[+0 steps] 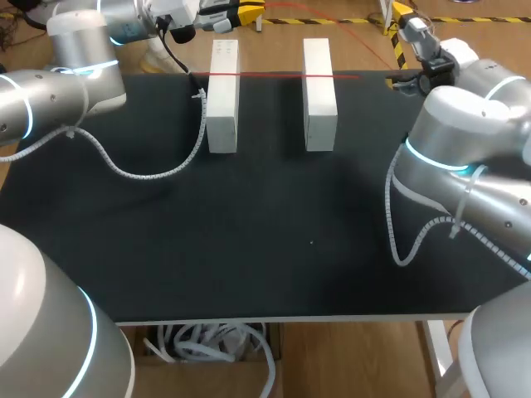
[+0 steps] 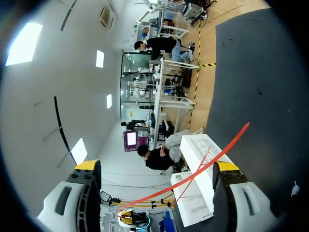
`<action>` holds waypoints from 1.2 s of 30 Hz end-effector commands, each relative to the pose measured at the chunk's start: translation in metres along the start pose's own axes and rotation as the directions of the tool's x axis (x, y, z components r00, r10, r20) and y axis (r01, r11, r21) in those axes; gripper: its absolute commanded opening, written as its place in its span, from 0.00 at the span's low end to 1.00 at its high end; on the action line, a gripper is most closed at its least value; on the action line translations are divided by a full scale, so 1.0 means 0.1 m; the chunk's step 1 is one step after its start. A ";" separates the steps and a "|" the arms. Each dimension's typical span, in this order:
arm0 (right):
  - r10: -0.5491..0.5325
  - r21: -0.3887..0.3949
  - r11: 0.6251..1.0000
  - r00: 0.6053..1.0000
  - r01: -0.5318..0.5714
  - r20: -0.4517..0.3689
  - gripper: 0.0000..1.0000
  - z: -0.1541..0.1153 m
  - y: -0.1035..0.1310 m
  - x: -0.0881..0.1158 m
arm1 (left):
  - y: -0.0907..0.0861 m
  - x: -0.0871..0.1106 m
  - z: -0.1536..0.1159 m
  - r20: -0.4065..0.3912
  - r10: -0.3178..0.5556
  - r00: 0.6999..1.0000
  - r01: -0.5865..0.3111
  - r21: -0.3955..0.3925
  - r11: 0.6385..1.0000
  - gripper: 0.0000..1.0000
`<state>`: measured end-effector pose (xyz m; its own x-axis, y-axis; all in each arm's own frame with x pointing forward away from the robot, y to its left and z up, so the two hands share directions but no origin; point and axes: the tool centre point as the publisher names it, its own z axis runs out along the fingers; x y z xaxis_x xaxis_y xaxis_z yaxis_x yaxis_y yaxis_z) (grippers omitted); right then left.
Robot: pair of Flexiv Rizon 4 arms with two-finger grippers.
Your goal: Grab the tape and strap the tape.
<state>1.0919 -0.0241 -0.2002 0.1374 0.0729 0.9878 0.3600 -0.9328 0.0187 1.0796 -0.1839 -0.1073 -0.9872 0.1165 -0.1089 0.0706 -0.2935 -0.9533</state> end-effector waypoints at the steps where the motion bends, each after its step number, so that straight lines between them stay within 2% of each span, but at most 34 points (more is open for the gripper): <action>1: -0.010 0.013 1.000 1.000 0.010 -0.007 0.42 -0.09 0.07 -0.04 | 0.00 0.00 0.00 -0.001 -0.001 1.000 0.001 -0.001 1.000 0.00; 2: -0.014 0.015 1.000 1.000 0.014 -0.007 0.41 -0.10 0.08 -0.04 | 0.00 0.00 0.00 -0.001 -0.001 1.000 0.001 -0.001 1.000 0.00; 4: -0.022 0.019 1.000 1.000 0.022 -0.003 0.45 -0.11 0.09 -0.05 | 0.00 0.00 0.00 -0.001 -0.001 1.000 0.001 -0.001 1.000 0.00; 6: -0.023 0.020 1.000 1.000 0.023 -0.003 0.41 -0.12 0.10 -0.05 | 0.00 0.00 0.00 -0.001 -0.001 1.000 0.001 -0.001 1.000 0.00; 7: -0.024 0.020 1.000 1.000 0.024 -0.002 0.44 -0.12 0.10 -0.05 | 0.00 0.00 0.00 -0.001 -0.001 1.000 0.001 -0.001 1.000 0.00; 14: -0.028 0.017 0.999 1.000 0.028 -0.003 0.40 -0.14 0.13 -0.04 | 0.00 0.00 0.00 -0.001 -0.001 1.000 0.001 -0.001 1.000 0.00; 25: -0.022 -0.003 1.000 1.000 0.022 0.017 0.40 -0.21 0.19 -0.09 | 0.00 0.00 0.00 -0.001 -0.001 1.000 0.001 -0.001 1.000 0.00; 27: -0.015 -0.017 1.000 1.000 0.015 0.020 0.37 -0.22 0.21 -0.10 | 0.00 0.00 0.00 -0.001 -0.001 1.000 0.001 -0.001 1.000 0.00; 31: -0.014 -0.023 1.000 1.000 0.015 0.022 0.37 -0.23 0.24 -0.11 | 0.00 0.00 0.00 -0.001 -0.001 1.000 0.001 -0.001 1.000 0.00; 34: -0.014 -0.028 1.000 1.000 0.015 0.022 0.41 -0.23 0.24 -0.11 | 0.00 0.00 0.00 -0.001 -0.001 1.000 0.001 -0.001 1.000 0.00; 36: -0.014 -0.028 0.999 1.000 0.015 0.022 0.39 -0.23 0.24 -0.11 | 0.00 0.00 0.00 -0.001 -0.001 1.000 0.001 -0.001 1.000 0.00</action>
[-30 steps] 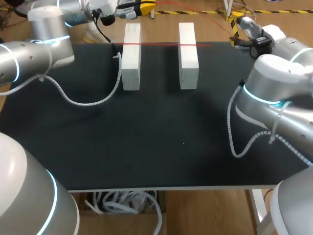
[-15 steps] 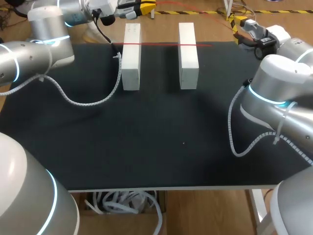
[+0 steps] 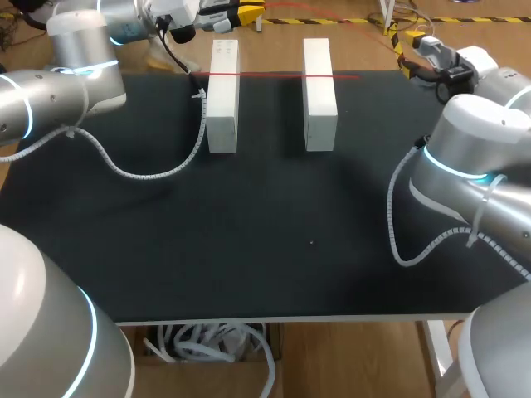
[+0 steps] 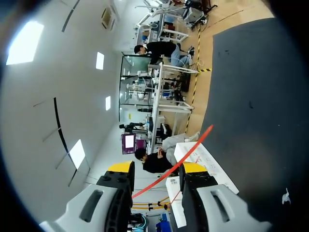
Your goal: Grab the tape and strap the tape.
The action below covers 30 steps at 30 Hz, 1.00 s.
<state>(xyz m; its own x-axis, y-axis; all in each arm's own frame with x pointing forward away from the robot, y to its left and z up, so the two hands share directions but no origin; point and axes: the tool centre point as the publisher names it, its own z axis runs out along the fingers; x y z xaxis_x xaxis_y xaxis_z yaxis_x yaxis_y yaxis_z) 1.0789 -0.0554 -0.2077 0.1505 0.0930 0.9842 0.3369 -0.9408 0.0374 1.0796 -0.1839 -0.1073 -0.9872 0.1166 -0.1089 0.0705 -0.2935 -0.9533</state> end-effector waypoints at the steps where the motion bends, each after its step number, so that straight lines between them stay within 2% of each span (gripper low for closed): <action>1: -0.001 -0.001 1.000 1.000 0.001 0.002 0.39 0.00 0.00 0.00 | 0.00 0.00 0.00 -0.001 -0.001 1.000 0.001 -0.001 1.000 0.00; 3: -0.003 0.000 1.000 1.000 0.003 0.003 0.38 0.01 0.00 0.01 | 0.00 0.00 0.00 -0.001 -0.001 1.000 0.001 -0.001 1.000 0.00; 5: -0.006 0.001 1.000 1.000 0.006 0.004 0.27 0.02 0.00 0.01 | 0.00 0.00 0.00 -0.001 -0.001 1.000 0.001 -0.001 1.000 0.00; 7: -0.005 0.003 1.000 1.000 0.005 0.004 0.28 0.02 -0.01 0.01 | 0.00 0.00 0.00 -0.001 -0.001 1.000 0.001 -0.001 1.000 0.00; 9: -0.005 0.004 1.000 1.000 0.005 0.003 0.13 0.03 -0.01 0.01 | 0.00 0.00 0.00 -0.001 -0.001 1.000 0.001 -0.001 1.000 0.00; 10: -0.005 0.005 1.000 1.000 0.005 0.004 0.00 0.03 -0.02 0.01 | 0.00 0.00 0.00 -0.001 -0.001 1.000 0.001 -0.001 1.000 0.00; 27: -0.011 0.010 1.000 1.000 0.011 -0.001 0.00 0.05 -0.02 0.05 | 0.00 0.00 0.00 -0.001 -0.001 1.000 0.001 -0.001 1.000 0.00; 30: -0.025 0.020 0.999 1.000 0.025 0.000 0.00 0.05 -0.02 0.05 | 0.03 -0.01 0.00 -0.009 -0.008 1.000 0.007 -0.112 0.994 0.00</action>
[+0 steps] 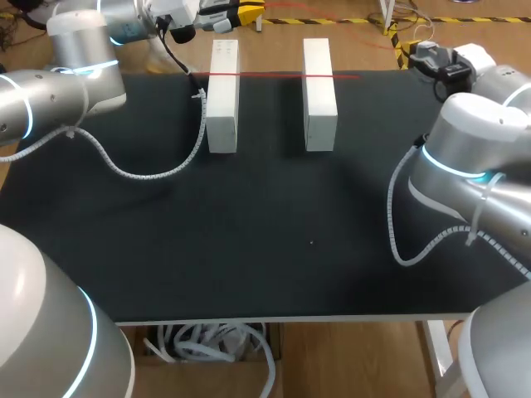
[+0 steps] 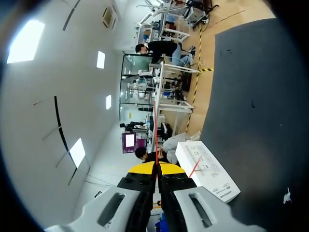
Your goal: Grab the tape and strap the tape.
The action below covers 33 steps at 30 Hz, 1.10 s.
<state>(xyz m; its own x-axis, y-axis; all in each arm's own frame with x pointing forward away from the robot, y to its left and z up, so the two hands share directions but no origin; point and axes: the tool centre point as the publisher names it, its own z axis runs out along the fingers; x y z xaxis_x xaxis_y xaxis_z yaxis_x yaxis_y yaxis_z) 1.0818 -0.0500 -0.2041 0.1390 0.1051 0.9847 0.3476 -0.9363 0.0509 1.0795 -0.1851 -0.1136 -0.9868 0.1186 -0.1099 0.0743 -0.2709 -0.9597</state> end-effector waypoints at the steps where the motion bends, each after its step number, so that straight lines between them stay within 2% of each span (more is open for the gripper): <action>1: -0.011 0.011 1.000 1.000 0.010 0.007 0.00 0.01 0.02 0.01 | -0.03 -0.02 0.01 -0.015 -0.010 1.000 0.008 -0.141 0.990 0.00; 3: -0.023 0.016 1.000 1.000 0.023 0.006 0.00 0.01 0.03 0.02 | 0.00 -0.02 0.04 -0.029 -0.013 0.999 0.004 -0.280 0.960 0.00; 5: -0.030 0.017 0.999 1.000 0.030 0.010 0.00 0.01 0.05 0.03 | 0.01 -0.03 0.06 -0.036 -0.011 0.999 -0.003 -0.352 0.936 0.00; 7: -0.043 0.021 0.999 0.999 0.042 0.011 0.00 0.02 0.06 0.03 | 0.05 -0.03 0.08 -0.027 -0.006 1.000 -0.007 -0.452 0.892 0.00; 9: -0.051 0.025 0.998 0.999 0.050 0.013 0.00 0.02 0.07 0.04 | 0.07 -0.03 0.07 0.006 0.000 1.000 0.003 -0.498 0.867 0.00; 12: -0.061 0.029 0.998 0.998 0.061 0.015 0.00 0.03 0.09 0.05 | 0.13 -0.03 0.03 0.069 -0.002 0.998 0.042 -0.590 0.806 0.00; 17: -0.074 0.030 0.997 0.997 0.074 0.018 0.00 0.03 0.12 0.08 | 0.16 -0.02 -0.06 0.219 0.017 0.975 0.127 -0.625 0.770 0.00; 22: -0.088 0.037 0.996 0.996 0.087 0.019 0.00 0.03 0.14 0.09 | 0.18 0.01 -0.07 0.248 0.012 0.969 0.161 -0.667 0.728 0.00; 33: -0.114 0.076 0.991 0.993 0.113 0.015 0.00 0.04 0.10 0.11 | 0.18 0.01 -0.07 0.242 0.005 0.970 0.162 -0.666 0.728 0.00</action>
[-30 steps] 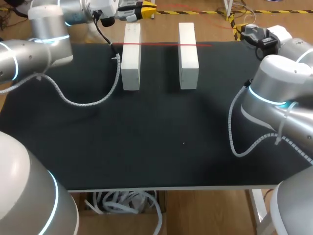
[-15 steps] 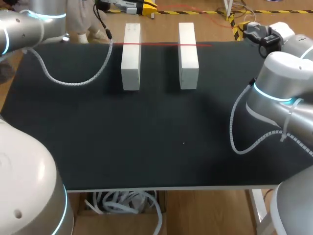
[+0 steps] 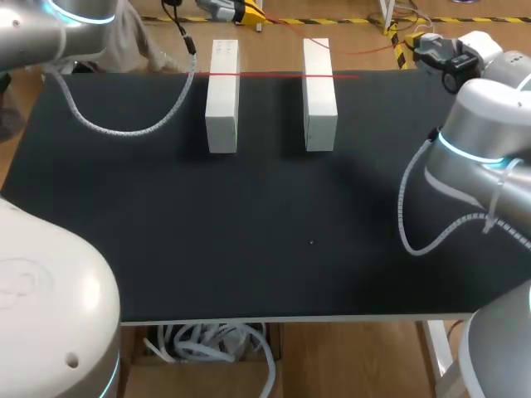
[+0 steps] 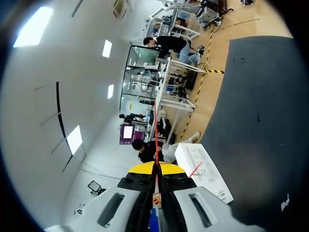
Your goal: Grab the tape and strap the tape.
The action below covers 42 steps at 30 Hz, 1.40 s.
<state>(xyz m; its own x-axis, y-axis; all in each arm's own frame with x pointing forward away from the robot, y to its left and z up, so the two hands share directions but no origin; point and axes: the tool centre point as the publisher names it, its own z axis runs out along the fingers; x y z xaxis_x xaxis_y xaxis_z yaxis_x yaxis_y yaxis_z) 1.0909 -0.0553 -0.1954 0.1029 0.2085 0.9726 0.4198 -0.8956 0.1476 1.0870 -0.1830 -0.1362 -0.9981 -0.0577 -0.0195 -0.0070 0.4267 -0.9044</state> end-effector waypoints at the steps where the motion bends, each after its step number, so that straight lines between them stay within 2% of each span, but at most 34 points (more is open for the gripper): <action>1: -0.006 0.016 1.000 1.000 0.006 0.013 0.00 -0.01 0.02 0.02 | -0.03 0.07 -0.02 0.067 0.001 0.998 0.001 -0.035 0.999 0.00; 4: -0.019 0.024 1.000 1.000 0.018 0.012 0.00 0.00 0.01 0.03 | -0.03 0.05 -0.01 0.073 -0.026 0.997 0.030 -0.054 0.998 0.00; 7: -0.026 0.028 0.999 1.000 0.026 0.013 0.00 0.00 0.02 0.04 | -0.06 0.04 0.01 0.047 -0.030 0.998 0.035 -0.121 0.992 0.00; 8: -0.032 0.032 0.999 0.999 0.031 0.012 0.00 0.00 0.02 0.04 | -0.08 0.03 0.03 0.035 -0.024 0.999 0.028 -0.111 0.993 0.00; 15: -0.059 0.058 0.997 0.998 0.059 0.007 0.00 0.00 -0.01 0.06 | -0.20 0.04 0.11 -0.119 -0.001 0.993 -0.014 -0.124 0.992 0.00; 18: -0.075 0.069 0.995 0.997 0.074 0.006 0.00 0.00 -0.02 0.06 | -0.24 0.05 0.14 -0.166 -0.011 0.986 -0.017 -0.166 0.986 0.00; 21: -0.082 0.074 0.994 0.997 0.081 0.008 0.00 0.00 -0.02 0.06 | -0.26 0.05 0.14 -0.123 -0.028 0.992 -0.006 -0.270 0.963 0.00; 23: -0.087 0.078 0.993 0.996 0.086 0.009 0.00 -0.01 -0.02 0.06 | -0.25 0.05 0.13 -0.058 -0.058 0.997 0.033 -0.358 0.933 0.00; 26: -0.090 0.080 0.993 0.996 0.089 0.011 0.00 -0.01 -0.03 0.06 | -0.22 0.05 0.14 -0.005 -0.089 0.996 0.079 -0.415 0.906 0.00; 29: -0.096 0.086 0.992 0.995 0.095 0.009 0.00 -0.01 -0.02 0.06 | -0.19 0.06 0.16 0.004 -0.105 0.994 0.094 -0.495 0.864 0.00; 33: -0.101 0.089 0.991 0.995 0.100 0.005 0.00 -0.02 -0.03 0.06 | -0.17 0.07 0.20 0.004 -0.119 0.993 0.104 -0.526 0.844 0.00; 35: -0.107 0.092 0.990 0.994 0.106 0.004 0.00 -0.02 -0.03 0.08 | -0.17 0.07 0.20 0.008 -0.119 0.993 0.106 -0.523 0.846 0.00; 37: -0.109 0.093 0.990 0.994 0.108 0.004 0.00 -0.02 -0.03 0.08 | -0.16 0.07 0.21 0.006 -0.080 0.997 0.072 -0.505 0.860 0.00; 42: -0.120 0.098 0.988 0.993 0.118 0.007 0.00 -0.02 -0.03 0.08 | -0.16 0.07 0.21 0.006 -0.080 0.997 0.072 -0.505 0.860 0.00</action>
<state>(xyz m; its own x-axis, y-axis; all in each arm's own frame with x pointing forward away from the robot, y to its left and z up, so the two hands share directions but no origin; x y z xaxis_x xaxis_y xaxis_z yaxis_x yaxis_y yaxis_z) 1.0887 -0.0509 -0.1889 0.0542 0.3141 0.9478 0.5097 -0.8249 0.2442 1.0818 -0.2091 -0.1314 -0.9940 -0.0977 0.0497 -0.1086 0.8164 -0.5671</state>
